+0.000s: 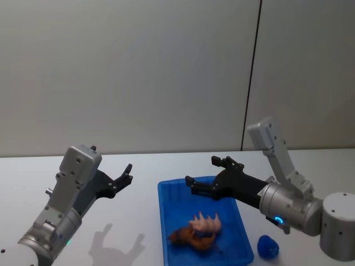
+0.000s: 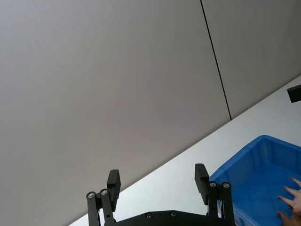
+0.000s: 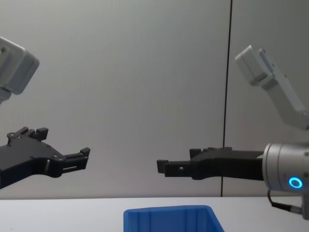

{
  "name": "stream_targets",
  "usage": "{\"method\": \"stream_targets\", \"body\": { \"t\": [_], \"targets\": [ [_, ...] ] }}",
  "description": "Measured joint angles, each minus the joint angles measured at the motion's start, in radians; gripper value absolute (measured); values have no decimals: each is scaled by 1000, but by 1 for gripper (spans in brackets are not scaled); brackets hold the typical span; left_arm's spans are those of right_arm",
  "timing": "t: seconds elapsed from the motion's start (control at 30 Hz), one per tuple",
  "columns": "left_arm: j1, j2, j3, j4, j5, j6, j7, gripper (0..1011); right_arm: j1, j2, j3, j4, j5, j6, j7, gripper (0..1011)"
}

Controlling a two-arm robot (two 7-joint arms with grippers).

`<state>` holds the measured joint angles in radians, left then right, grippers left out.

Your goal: Pick up the two dolls from the table and place them into the box.

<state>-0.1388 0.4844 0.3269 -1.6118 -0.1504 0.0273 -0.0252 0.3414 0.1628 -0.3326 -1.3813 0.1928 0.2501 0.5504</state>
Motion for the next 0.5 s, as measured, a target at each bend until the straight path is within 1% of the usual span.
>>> {"method": "stream_targets", "body": {
  "t": [0.1, 0.23, 0.47, 0.5],
  "targets": [
    [0, 0, 0, 0, 0, 0, 0, 1001, -9, 8, 3, -12, 6, -1, -4, 1001],
    [0, 0, 0, 0, 0, 0, 0, 1001, -35, 30, 14, -41, 20, 0, -21, 1001],
    [0, 0, 0, 0, 0, 0, 0, 1001, -101, 86, 39, -115, 47, 17, -58, 1001],
    [0, 0, 0, 0, 0, 0, 0, 1001, -118, 100, 45, -134, 52, 21, -65, 1001]
  ]
}}
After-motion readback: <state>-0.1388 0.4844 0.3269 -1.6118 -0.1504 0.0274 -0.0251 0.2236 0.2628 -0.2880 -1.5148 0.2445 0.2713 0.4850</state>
